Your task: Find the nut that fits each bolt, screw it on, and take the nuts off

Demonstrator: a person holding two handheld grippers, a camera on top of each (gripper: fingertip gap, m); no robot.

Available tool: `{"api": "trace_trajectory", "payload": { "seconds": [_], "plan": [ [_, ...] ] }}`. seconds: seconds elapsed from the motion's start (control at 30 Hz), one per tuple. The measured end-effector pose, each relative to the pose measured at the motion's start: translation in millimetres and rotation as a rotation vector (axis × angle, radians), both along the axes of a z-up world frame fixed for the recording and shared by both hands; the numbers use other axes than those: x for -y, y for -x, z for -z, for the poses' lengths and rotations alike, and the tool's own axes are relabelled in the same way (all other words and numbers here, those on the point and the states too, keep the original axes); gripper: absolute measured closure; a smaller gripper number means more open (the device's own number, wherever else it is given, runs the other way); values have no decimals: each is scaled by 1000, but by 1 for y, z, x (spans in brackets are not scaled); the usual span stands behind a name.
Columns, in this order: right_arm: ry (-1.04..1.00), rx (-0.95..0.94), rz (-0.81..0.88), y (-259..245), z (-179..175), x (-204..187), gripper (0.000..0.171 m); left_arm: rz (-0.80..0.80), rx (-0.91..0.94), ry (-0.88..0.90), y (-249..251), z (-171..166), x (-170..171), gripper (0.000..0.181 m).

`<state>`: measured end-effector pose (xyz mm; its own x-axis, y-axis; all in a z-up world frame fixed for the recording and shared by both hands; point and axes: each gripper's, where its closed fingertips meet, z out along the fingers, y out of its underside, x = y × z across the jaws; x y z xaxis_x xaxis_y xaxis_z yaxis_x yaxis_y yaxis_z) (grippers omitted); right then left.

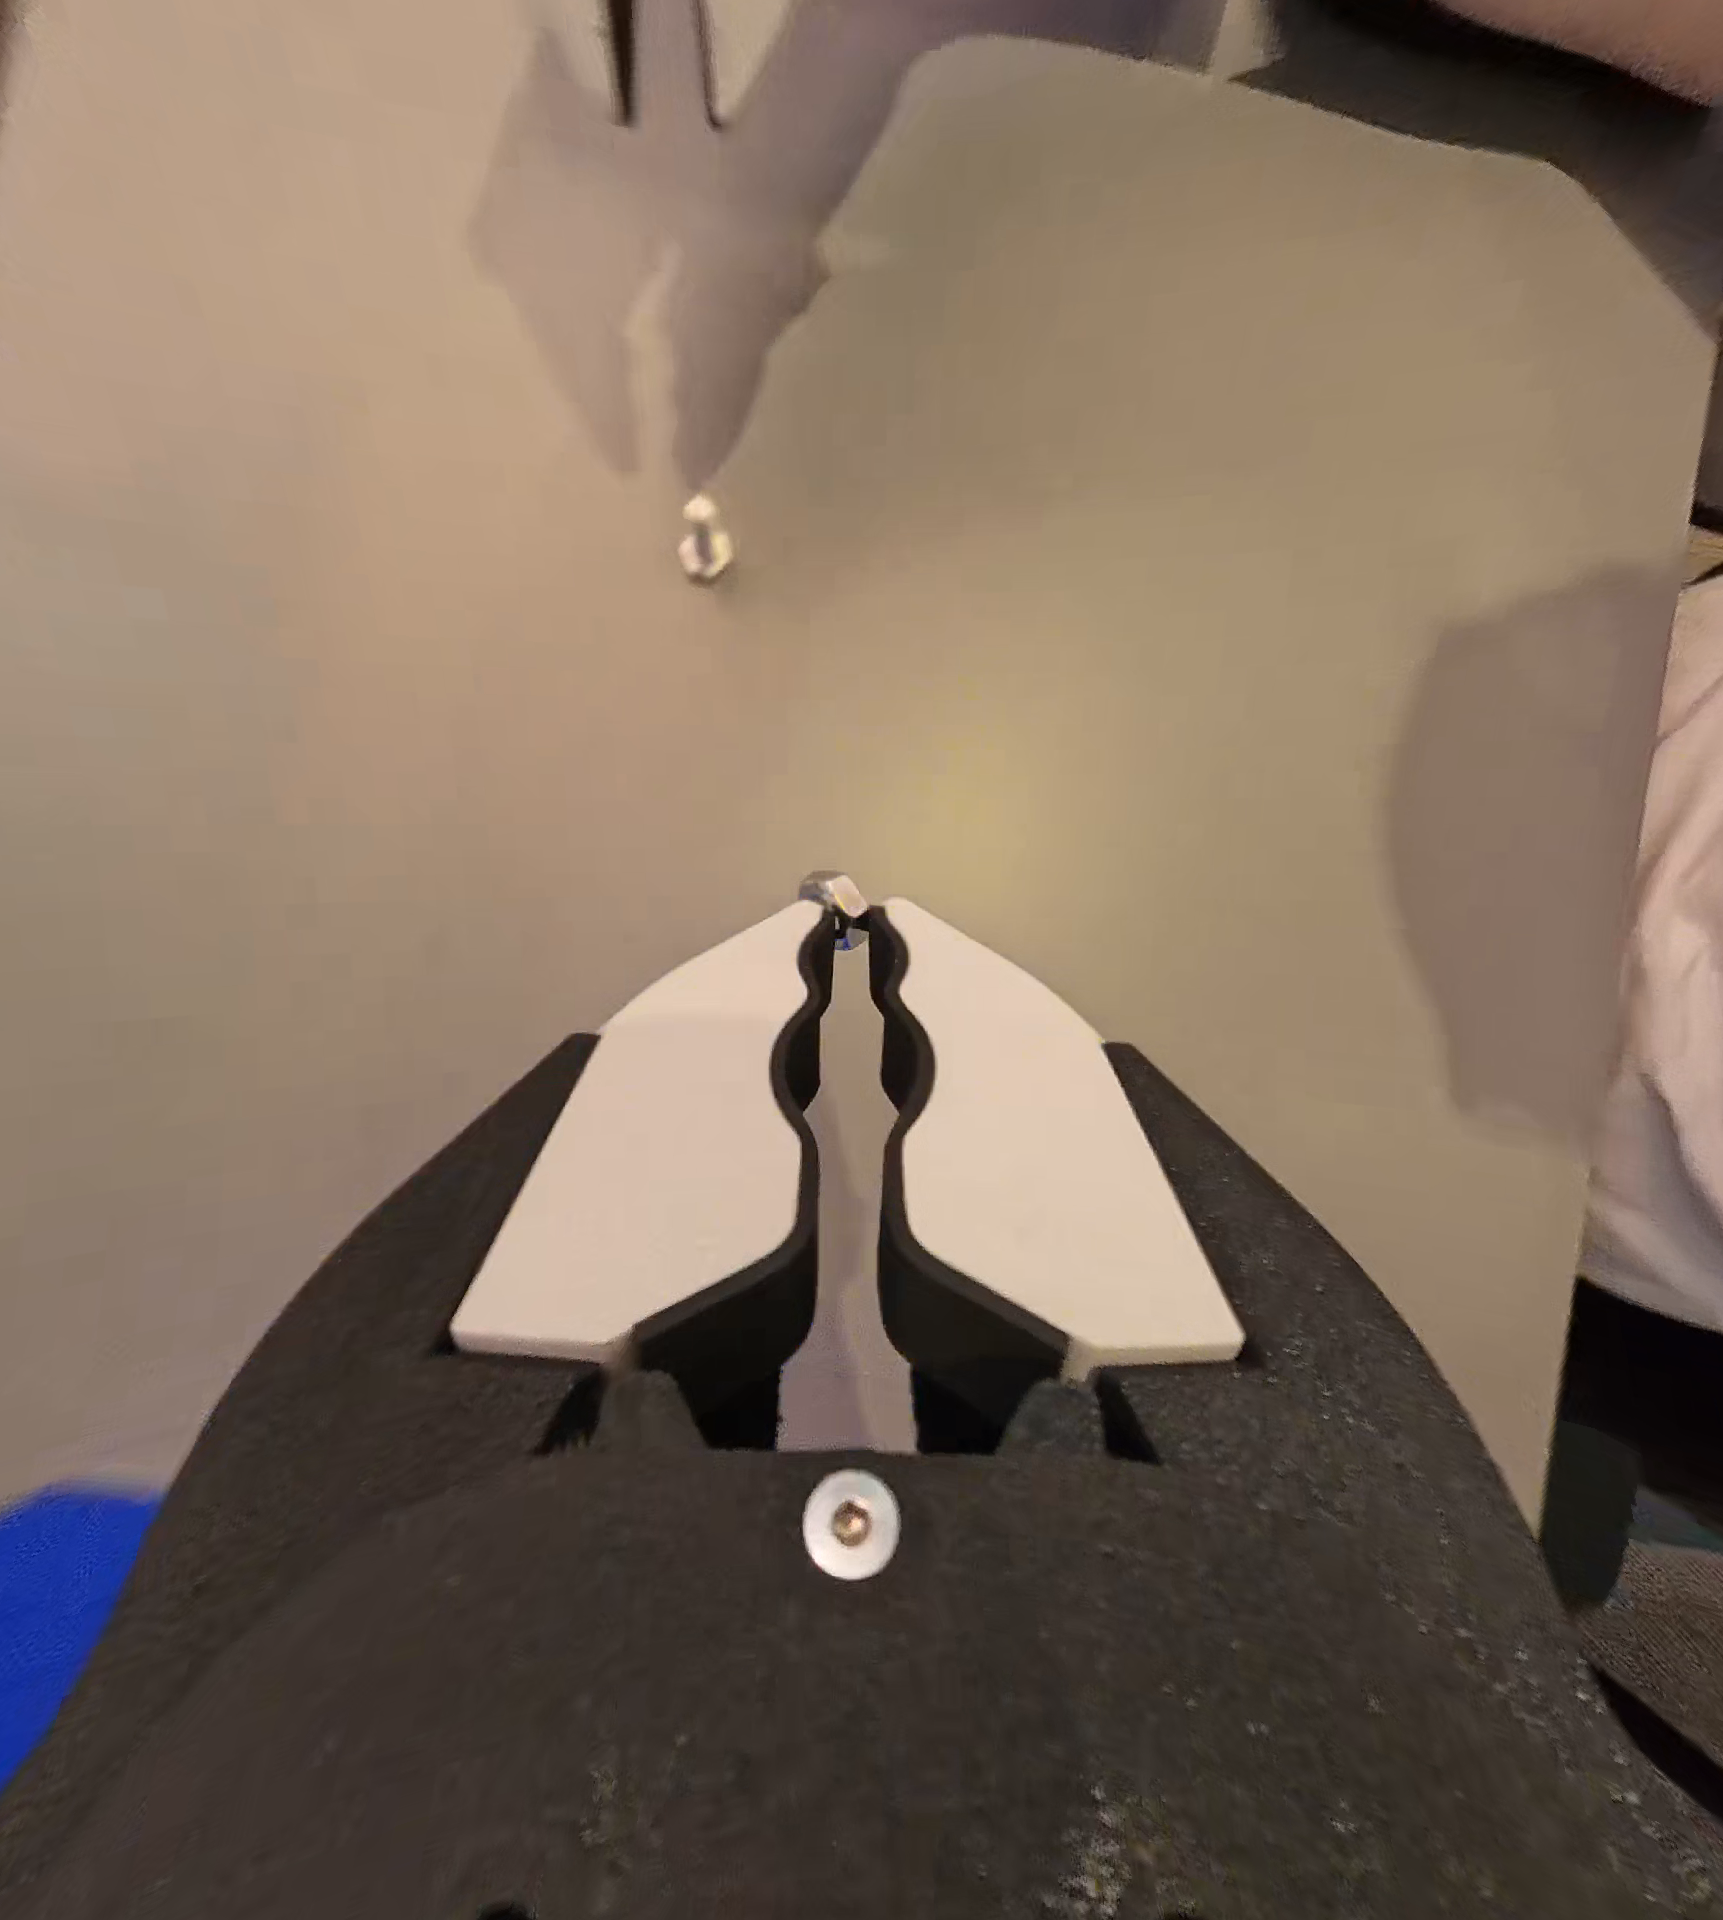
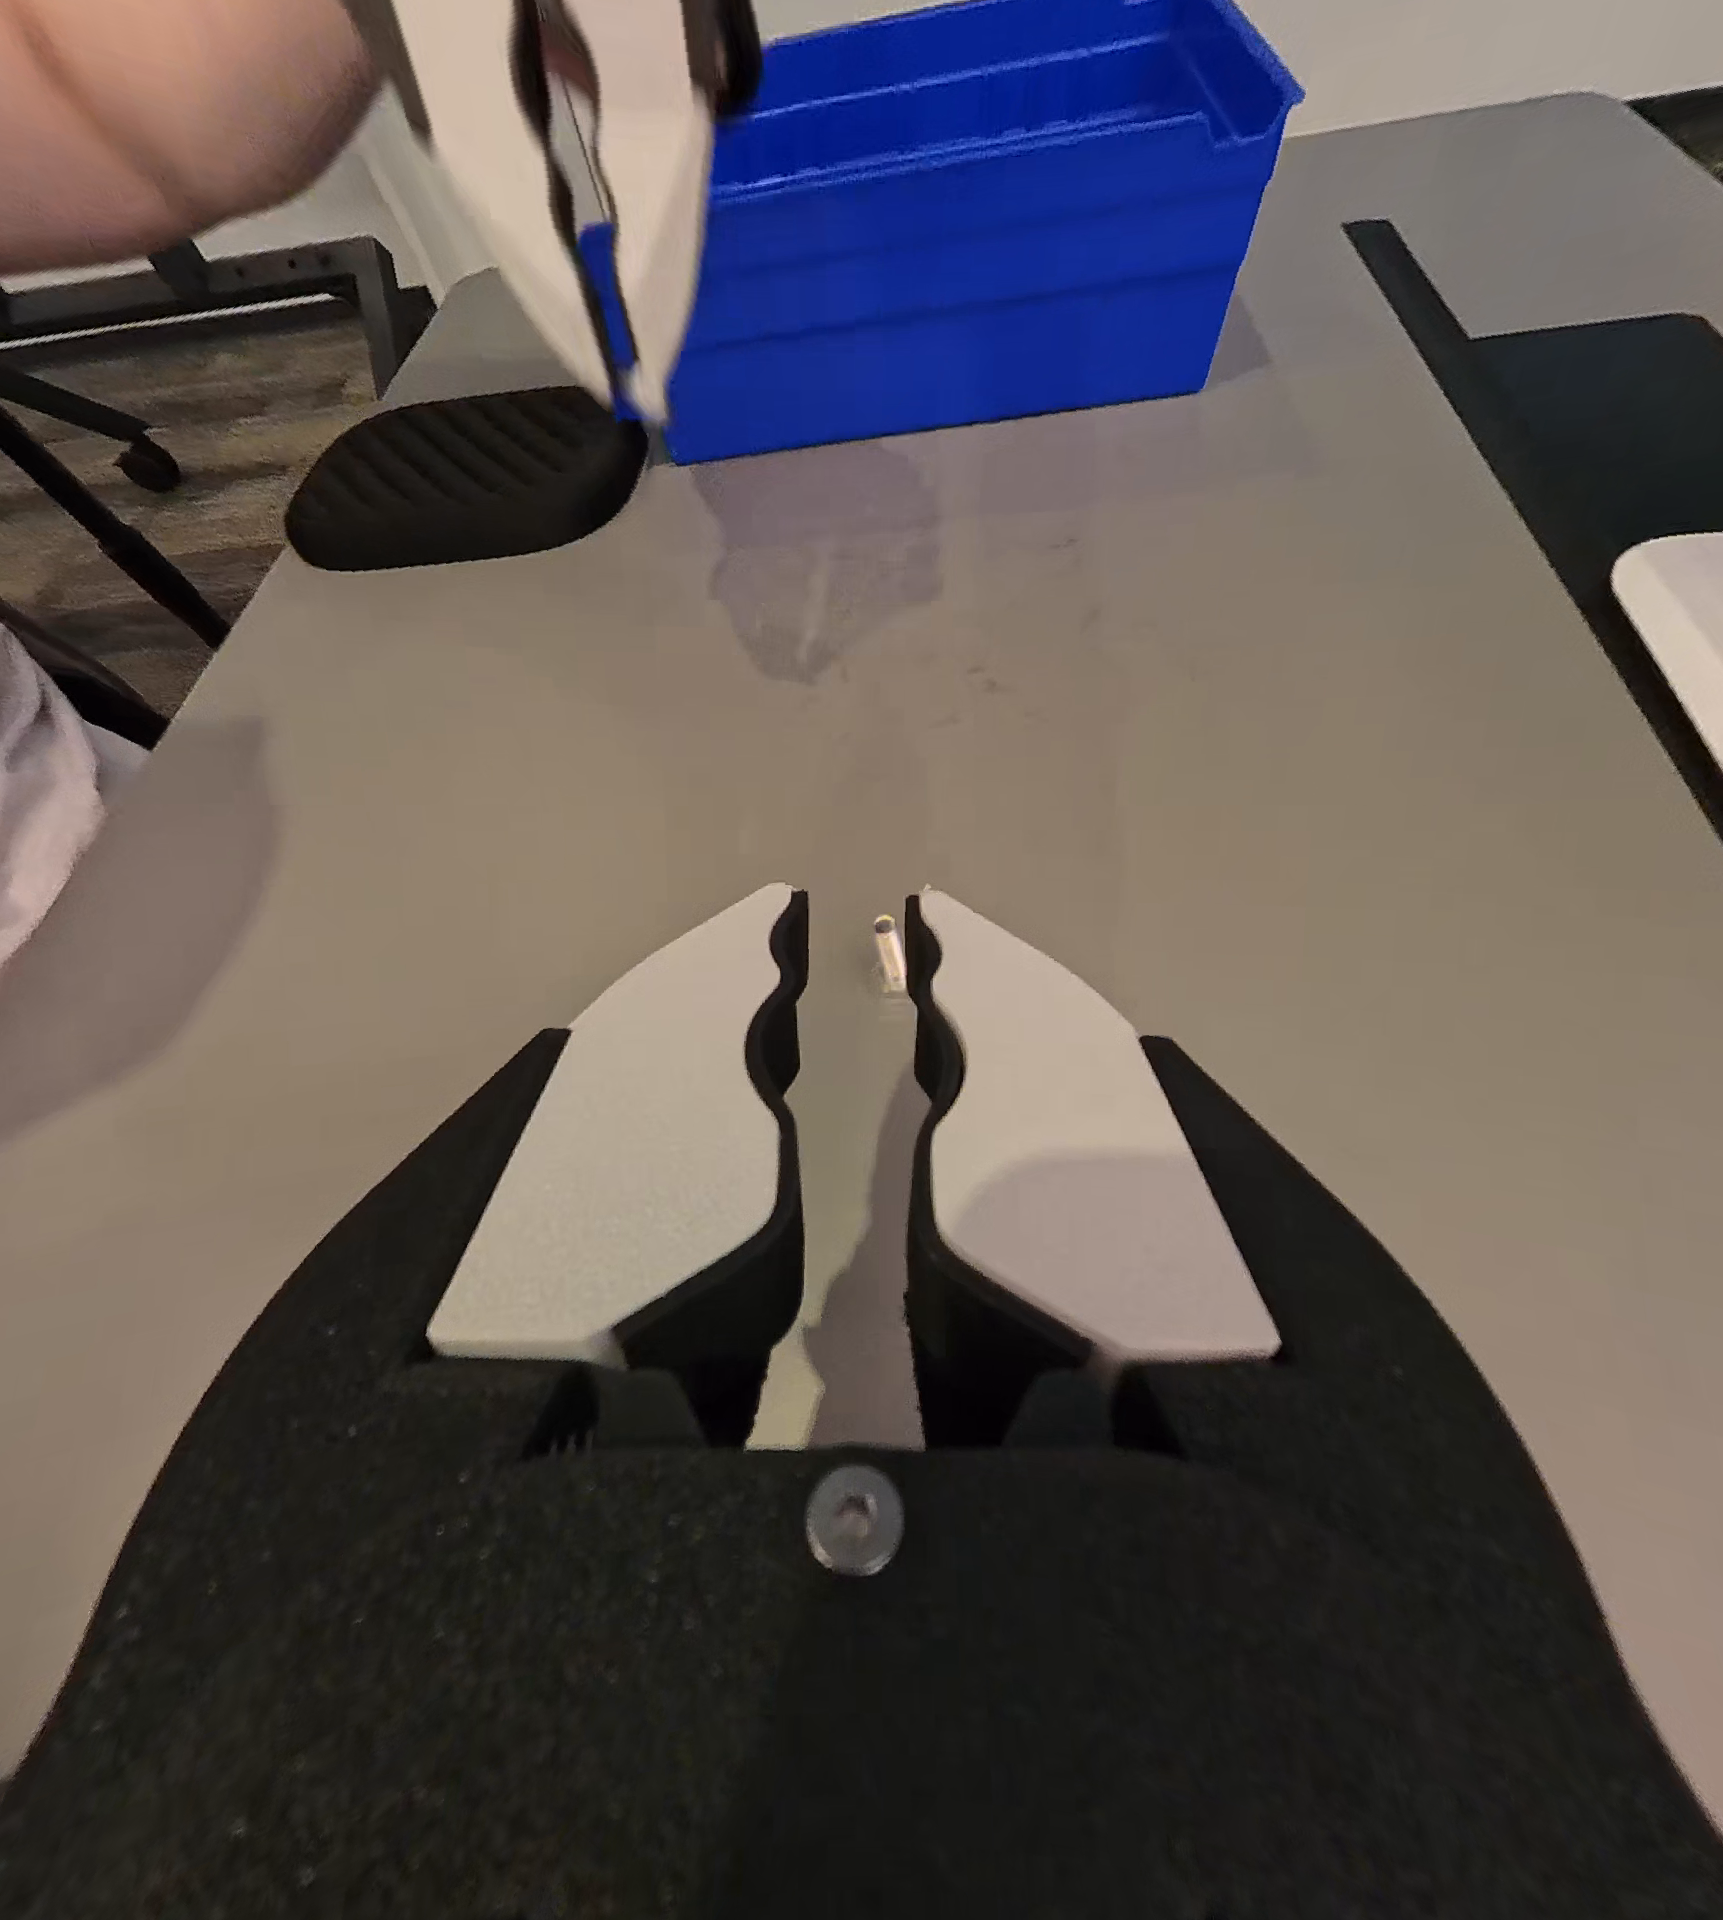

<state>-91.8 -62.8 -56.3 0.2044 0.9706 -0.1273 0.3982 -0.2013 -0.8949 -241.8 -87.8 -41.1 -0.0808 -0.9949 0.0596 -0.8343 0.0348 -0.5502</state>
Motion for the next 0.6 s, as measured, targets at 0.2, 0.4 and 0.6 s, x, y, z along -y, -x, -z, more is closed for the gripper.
{"api": "trace_trajectory", "payload": {
  "seconds": [0.2,0.4,0.6],
  "plan": [
    [5,74,42,-28,0,1,154,8,-59,-115,-77,79,-12,176],
    [2,55,32,-23,-9,3,154,124,-182,-249,-86,109,-3,176],
    [-10,80,-12,-11,-7,8,154,118,-157,-296,-91,108,-4,176]
  ]
}}
